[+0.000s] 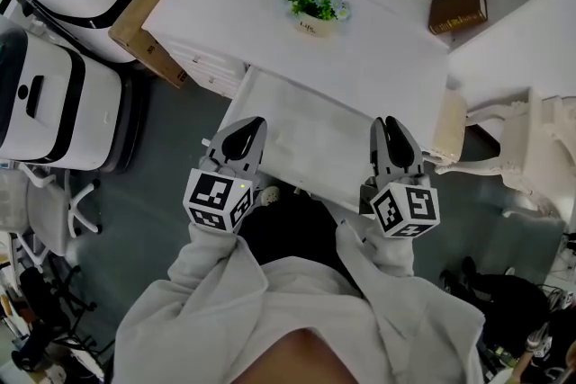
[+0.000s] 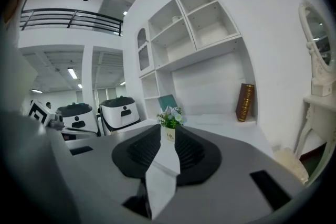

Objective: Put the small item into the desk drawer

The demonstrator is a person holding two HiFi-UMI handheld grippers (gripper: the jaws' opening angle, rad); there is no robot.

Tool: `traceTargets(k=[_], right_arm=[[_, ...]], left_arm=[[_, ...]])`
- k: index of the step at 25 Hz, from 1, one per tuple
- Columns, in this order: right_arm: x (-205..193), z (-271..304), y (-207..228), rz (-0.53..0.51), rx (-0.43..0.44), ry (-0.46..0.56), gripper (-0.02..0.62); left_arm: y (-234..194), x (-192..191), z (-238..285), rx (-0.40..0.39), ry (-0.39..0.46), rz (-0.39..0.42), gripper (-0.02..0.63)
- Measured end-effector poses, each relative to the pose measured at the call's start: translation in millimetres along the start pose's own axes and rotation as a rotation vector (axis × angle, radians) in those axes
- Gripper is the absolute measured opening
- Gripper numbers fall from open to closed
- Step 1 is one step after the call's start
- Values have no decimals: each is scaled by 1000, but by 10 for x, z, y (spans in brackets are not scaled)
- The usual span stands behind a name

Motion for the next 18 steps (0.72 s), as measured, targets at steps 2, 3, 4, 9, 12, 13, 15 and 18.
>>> traceTargets(k=[2,3,4,9,12,13,15,18], right_arm=[[16,-12,7,10,-4,25,78],[22,-10,1,3,0,31,67],[22,-6,-10,-10,6,31,61],[-15,47,-108,-94,41,-14,40],[-23,71,-155,-117,54,-37,34],[-22,76,-160,-117,58,-39,34],[-22,82,-158,-117,63,-37,34],[-35,86,-167,-115,67,-38,34]], left_arm=[[-18,20,-46,7,26,5,18],[-31,31,-71,17,40,7,18],[-45,39,-96,31,53,7,18],[-138,60,-197,94,84,12,18],[-165,45,-245,110,78,13,18],[-167,38,-256,114,76,14,18],[-167,26,-268,117,75,15,18],[-163,15,-297,114,69,17,18]])
Point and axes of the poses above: the fingertips, and each gripper's own axes: z forward along the fingers, y to its right, x out of its top, the point moved 10 cm from there along -z, backward along the fingers, and after that the axes turned 3 degrees about y, right-handed, at the moved point
